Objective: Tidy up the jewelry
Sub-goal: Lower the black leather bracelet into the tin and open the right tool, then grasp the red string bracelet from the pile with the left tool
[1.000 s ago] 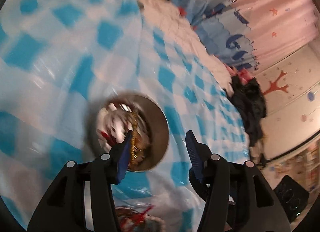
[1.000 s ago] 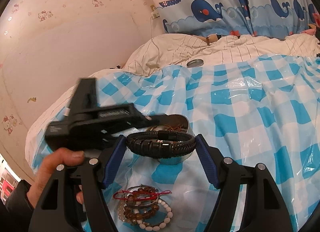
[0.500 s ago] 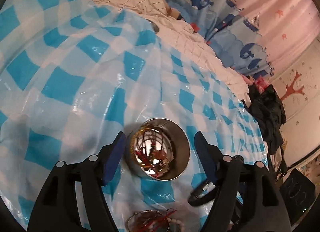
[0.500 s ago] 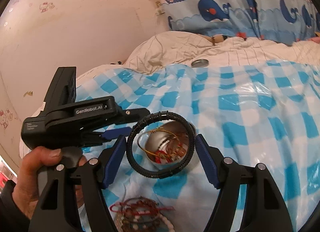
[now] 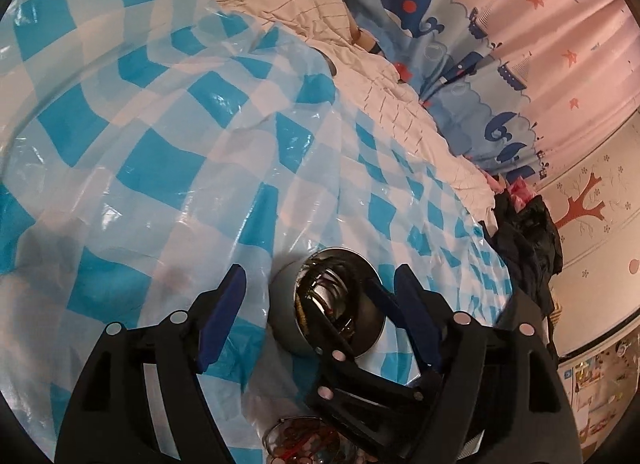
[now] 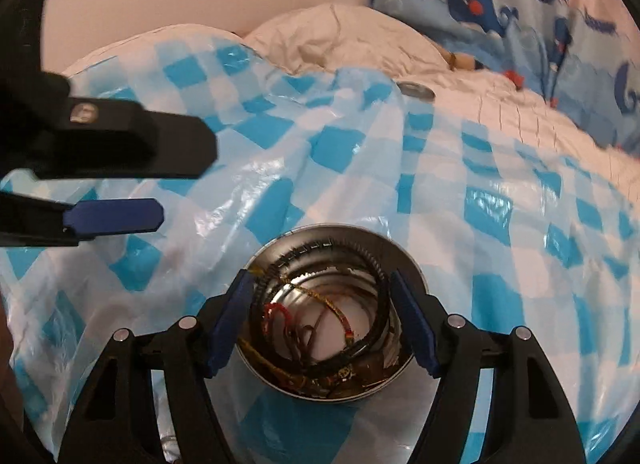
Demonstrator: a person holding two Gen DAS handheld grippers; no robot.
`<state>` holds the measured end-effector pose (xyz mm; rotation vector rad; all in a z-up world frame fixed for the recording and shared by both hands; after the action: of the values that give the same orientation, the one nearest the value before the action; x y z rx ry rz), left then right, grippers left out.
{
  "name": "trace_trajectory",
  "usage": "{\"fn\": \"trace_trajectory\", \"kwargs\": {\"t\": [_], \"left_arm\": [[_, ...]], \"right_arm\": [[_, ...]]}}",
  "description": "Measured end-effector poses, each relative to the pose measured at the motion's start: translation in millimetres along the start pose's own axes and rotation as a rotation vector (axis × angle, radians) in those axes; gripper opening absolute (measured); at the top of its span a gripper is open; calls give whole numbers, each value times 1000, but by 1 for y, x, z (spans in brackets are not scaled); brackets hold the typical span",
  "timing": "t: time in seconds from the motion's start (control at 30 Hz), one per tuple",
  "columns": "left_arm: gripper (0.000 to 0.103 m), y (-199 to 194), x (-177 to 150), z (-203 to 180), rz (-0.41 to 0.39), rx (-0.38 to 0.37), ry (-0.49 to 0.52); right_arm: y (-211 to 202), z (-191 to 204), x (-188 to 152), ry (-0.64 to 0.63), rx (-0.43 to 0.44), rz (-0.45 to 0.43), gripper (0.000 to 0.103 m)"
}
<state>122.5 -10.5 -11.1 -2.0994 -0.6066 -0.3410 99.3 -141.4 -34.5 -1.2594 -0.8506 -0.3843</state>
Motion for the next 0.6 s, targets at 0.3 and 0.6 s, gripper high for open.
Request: {"fn": "trace_trajectory", "kwargs": {"t": [0.3,0.6], "left_arm": [[75,-14,2,5,-23,-5,-13],[76,-23,-28,7,30,51,136]], "right_arm": [[-59,-10,-6,36,-13,-109,74],[-128,-33,-75,280,8,-92,83]]}}
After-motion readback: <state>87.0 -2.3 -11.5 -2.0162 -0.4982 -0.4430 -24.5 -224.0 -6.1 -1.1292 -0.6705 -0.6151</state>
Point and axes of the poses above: each gripper's, at about its wrist camera, not at the fingertips, and y roughly the way its jaws point, z to its left, x to its top, the point moved 5 cm from there along y, roughly the way its jaws point, and after that the axes turned 6 degrees about x, right-handed, at the moved point
